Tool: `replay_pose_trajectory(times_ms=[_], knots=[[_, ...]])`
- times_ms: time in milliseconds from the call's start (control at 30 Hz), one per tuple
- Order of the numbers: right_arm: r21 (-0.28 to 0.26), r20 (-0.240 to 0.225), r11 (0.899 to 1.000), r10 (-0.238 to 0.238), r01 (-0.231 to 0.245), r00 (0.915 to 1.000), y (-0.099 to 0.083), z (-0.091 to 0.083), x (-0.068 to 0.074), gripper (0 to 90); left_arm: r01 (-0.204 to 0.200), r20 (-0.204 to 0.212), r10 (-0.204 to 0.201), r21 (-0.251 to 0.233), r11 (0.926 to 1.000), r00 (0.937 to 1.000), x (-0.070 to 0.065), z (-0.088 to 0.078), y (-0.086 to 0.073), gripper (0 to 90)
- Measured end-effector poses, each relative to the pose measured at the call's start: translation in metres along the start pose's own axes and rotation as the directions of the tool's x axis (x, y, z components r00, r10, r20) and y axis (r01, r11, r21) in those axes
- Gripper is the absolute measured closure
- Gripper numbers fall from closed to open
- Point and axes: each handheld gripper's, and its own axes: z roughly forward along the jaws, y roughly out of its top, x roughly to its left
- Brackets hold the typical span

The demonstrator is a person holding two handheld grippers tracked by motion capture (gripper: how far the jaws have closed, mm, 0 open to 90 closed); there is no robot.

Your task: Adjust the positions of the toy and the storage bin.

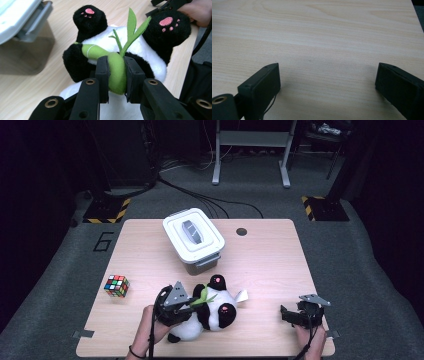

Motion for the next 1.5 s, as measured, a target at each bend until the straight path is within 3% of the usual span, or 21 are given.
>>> replay_pose_trajectory(times_ms=[233,367,400,533,633,700,767,867,967,1167,1433,1500], knots=[[0.001,0.006,1.000,-0.005,0.005,1.0000,0.000,0.000,0.000,5.2,-0.011,0.009,0.011,0.015,0.9998,0.9999,0.013,-0.014,-0.002,75.9],[0.000,0.007,1.000,-0.005,0.005,1.0000,0.000,0.000,0.000,5.3,0.022,0.010,-0.022,0.037,0.9991,0.9997,0.012,-0.003,-0.011,75.6],[0.001,0.007,1.000,-0.005,0.005,1.0000,0.000,0.000,0.000,5.2,0.040,0.018,-0.041,0.035,0.9986,0.9990,0.010,0.000,-0.013,75.5],[0.001,0.007,1.000,-0.005,0.005,1.0000,0.000,0.000,0.000,5.2,0.085,-0.013,-0.085,0.007,0.9964,0.9963,0.002,0.004,-0.016,73.4],[0.005,0.009,1.000,-0.002,0.002,1.0000,0.000,0.000,0.001,5.2,0.144,-0.061,-0.145,-0.022,0.9894,0.9876,-0.001,0.005,-0.018,63.7],[0.001,0.006,1.000,-0.005,0.005,1.0000,0.000,0.000,0.000,5.2,0.194,-0.086,-0.198,-0.052,0.9796,0.9764,-0.002,0.005,-0.018,52.7],[0.005,0.009,1.000,-0.003,0.003,1.0000,0.000,0.000,0.001,5.2,0.243,-0.120,-0.252,-0.081,0.9666,0.9604,-0.005,0.008,-0.017,45.0],[0.001,0.008,1.000,-0.006,0.006,1.0000,0.000,0.000,0.000,5.2,0.276,-0.140,-0.286,-0.084,0.9575,0.9481,-0.011,0.014,-0.014,42.2],[-0.001,0.003,1.000,-0.003,0.003,1.0000,0.000,0.000,0.000,5.2,0.279,-0.173,-0.288,-0.071,0.9575,0.9419,-0.019,0.021,-0.012,45.6],[-0.001,0.001,1.000,0.003,-0.003,1.0000,0.000,0.000,0.000,5.3,0.220,-0.217,-0.220,-0.027,0.9752,0.9510,-0.032,0.029,-0.014,65.8],[-0.005,-0.001,1.000,0.003,-0.003,1.0000,0.000,0.000,-0.001,5.6,0.135,-0.144,-0.138,-0.031,0.9904,0.9800,-0.022,0.020,-0.017,73.5],[-0.005,-0.001,1.000,0.003,-0.003,1.0000,0.000,0.000,-0.001,5.6,0.134,-0.125,-0.137,-0.032,0.9905,0.9827,-0.017,0.017,-0.016,74.1]])
